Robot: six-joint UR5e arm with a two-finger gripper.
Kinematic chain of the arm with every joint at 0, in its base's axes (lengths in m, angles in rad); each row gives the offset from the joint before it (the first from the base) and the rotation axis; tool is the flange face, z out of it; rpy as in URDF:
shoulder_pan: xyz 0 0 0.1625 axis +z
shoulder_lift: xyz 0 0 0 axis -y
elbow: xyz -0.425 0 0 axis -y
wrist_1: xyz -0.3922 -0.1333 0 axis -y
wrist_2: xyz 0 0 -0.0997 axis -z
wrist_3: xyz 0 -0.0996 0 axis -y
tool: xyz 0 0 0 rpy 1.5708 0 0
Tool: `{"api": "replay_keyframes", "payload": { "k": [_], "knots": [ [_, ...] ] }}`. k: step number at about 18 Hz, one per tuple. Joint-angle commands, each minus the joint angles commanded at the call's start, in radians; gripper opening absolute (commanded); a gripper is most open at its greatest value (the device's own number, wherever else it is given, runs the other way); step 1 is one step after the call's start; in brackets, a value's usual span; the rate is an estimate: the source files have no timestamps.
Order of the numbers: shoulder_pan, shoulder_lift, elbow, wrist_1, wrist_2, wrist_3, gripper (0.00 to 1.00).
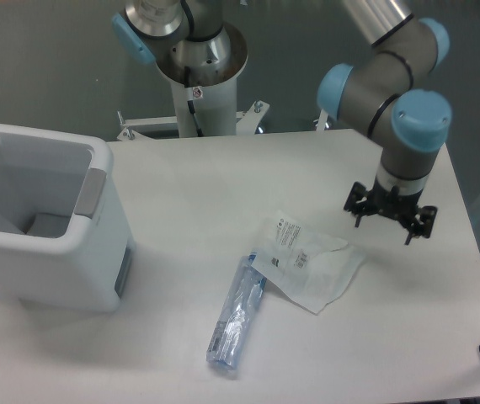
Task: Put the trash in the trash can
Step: 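Move the open gripper down over the crumpled clear plastic bag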
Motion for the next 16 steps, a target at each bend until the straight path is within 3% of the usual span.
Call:
{"api": "replay_keyframes", "payload": {
  "k": [10,16],
  "knots": [
    [-0.078,0.064,-0.179,0.001,0.009,-0.003,1.00],
    [-0.112,0.144,-0.282,0.003,0.012,-0.020,1.00]
  ]
}}
